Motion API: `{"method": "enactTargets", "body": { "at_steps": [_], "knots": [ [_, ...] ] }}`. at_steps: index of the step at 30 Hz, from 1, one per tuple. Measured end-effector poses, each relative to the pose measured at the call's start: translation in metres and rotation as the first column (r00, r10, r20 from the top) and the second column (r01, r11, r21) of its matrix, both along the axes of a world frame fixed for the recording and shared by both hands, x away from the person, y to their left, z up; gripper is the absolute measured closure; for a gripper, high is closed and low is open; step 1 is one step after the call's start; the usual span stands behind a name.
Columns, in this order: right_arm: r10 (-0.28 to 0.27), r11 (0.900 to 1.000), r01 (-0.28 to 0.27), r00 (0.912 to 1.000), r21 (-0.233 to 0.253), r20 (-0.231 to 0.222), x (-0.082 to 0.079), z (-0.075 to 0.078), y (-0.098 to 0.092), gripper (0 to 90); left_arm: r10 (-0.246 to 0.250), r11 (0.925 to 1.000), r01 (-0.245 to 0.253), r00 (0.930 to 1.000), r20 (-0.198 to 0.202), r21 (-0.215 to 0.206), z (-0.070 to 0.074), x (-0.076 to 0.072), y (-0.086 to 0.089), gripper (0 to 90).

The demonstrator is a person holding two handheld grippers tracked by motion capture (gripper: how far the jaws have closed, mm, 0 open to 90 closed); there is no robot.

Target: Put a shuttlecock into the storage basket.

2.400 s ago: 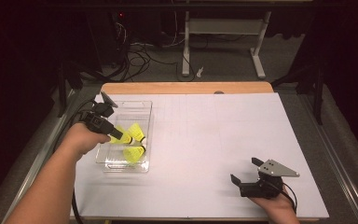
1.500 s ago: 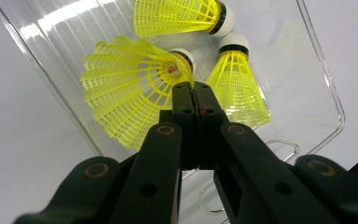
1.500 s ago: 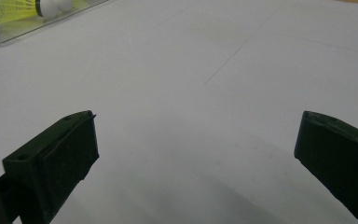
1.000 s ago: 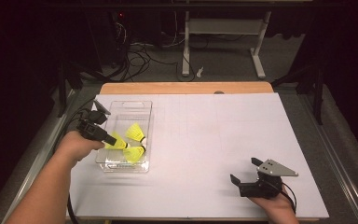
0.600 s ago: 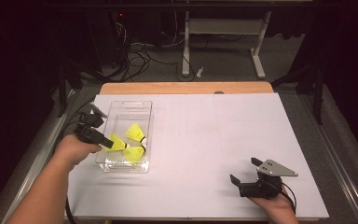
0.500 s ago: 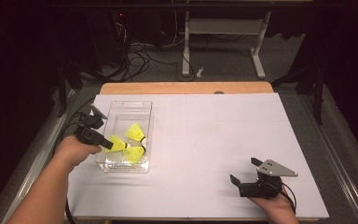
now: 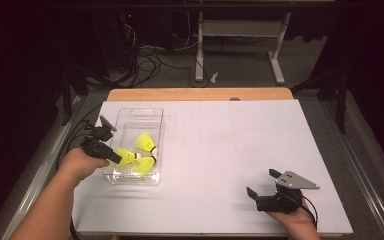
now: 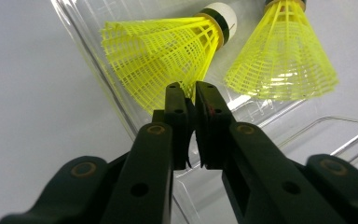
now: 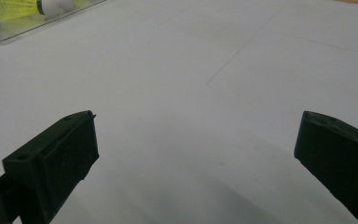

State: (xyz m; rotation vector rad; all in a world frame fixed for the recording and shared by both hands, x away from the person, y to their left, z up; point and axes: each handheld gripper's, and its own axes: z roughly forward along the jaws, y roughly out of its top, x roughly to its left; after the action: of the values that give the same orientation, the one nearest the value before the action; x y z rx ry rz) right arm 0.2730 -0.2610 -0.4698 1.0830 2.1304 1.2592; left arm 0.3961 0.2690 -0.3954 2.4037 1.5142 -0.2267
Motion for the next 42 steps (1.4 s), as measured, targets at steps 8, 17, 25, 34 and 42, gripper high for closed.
{"method": "enactTargets", "body": {
  "at_steps": [8,17,25,34,42],
  "knots": [
    [0.008,1.000,-0.008,1.0000,0.000,-0.001,-0.001,0.000,0.001,0.1,-0.003,1.0000,0.003,1.0000,-0.009,-0.008,0.004,-0.001,-0.005,73.4],
    [0.010,1.000,-0.010,0.9999,0.002,-0.002,-0.001,0.000,0.001,0.1,0.012,0.9998,-0.012,0.9999,-0.007,0.015,0.017,-0.002,-0.007,60.4],
    [0.014,1.000,-0.014,0.9999,0.003,0.001,-0.001,0.001,0.002,0.1,-0.011,0.9981,0.010,0.9997,0.023,0.060,0.041,-0.004,-0.018,54.3],
    [0.017,1.000,-0.017,0.9998,0.006,0.005,-0.001,0.001,0.001,0.1,-0.024,0.9946,0.020,0.9988,0.043,0.102,0.055,-0.006,-0.032,44.1],
    [0.019,1.000,-0.019,0.9998,0.009,0.008,-0.002,0.002,0.001,0.1,-0.029,0.9931,0.025,0.9989,0.038,0.115,0.059,-0.007,-0.041,26.8]
  ]
}}
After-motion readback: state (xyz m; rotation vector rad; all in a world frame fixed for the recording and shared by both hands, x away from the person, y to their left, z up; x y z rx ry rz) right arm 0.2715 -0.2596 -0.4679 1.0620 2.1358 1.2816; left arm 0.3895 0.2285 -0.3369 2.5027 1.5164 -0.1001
